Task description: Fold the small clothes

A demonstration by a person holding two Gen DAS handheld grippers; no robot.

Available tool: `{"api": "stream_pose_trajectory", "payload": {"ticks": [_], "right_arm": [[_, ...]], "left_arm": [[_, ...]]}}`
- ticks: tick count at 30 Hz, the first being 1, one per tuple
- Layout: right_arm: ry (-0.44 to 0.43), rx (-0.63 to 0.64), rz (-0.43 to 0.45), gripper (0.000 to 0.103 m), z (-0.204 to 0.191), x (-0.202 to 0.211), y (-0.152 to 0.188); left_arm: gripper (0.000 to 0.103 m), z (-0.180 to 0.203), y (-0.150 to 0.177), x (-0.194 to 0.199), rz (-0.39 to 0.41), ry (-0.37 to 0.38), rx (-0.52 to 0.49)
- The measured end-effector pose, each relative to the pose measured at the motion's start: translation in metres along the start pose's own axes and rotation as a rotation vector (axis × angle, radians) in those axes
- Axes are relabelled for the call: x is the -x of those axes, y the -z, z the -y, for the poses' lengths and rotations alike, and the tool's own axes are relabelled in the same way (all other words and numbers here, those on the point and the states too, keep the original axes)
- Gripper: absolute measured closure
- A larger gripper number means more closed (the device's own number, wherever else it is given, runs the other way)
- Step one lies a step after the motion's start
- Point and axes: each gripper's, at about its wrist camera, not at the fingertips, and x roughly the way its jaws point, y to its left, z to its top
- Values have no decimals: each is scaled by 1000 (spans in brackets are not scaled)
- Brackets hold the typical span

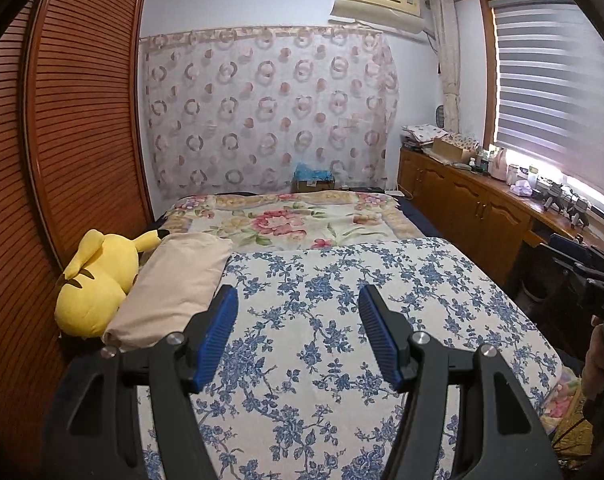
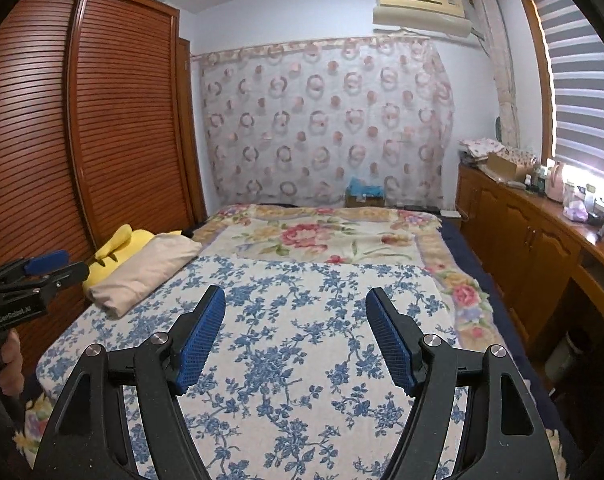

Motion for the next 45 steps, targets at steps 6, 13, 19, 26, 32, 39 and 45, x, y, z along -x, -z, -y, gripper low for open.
{"api": "stream_pose_trajectory", "payload": {"ticks": [6,13,19,26,32,39,45], "right_arm": [[9,-3,-1,28,1,1,2],[16,-11,-1,28,4,1,2],[18,-12,0,28,4,1,3],[16,-12,-1,28,5,1,3],[19,-13,-1,28,5,1,4],[21,-13,-1,28,5,1,4],[21,-14,1,28,7,2,4]], "left_arm": [[41,2,0,1,0,1,0],[40,1,0,1,0,2,0],[40,3,1,2,3,5,0],[40,5,2,2,3,5,0],[40,6,2,2,3,5,-2],[40,7,2,3,4,5,0],[40,7,3,3,3,5,-1]]}}
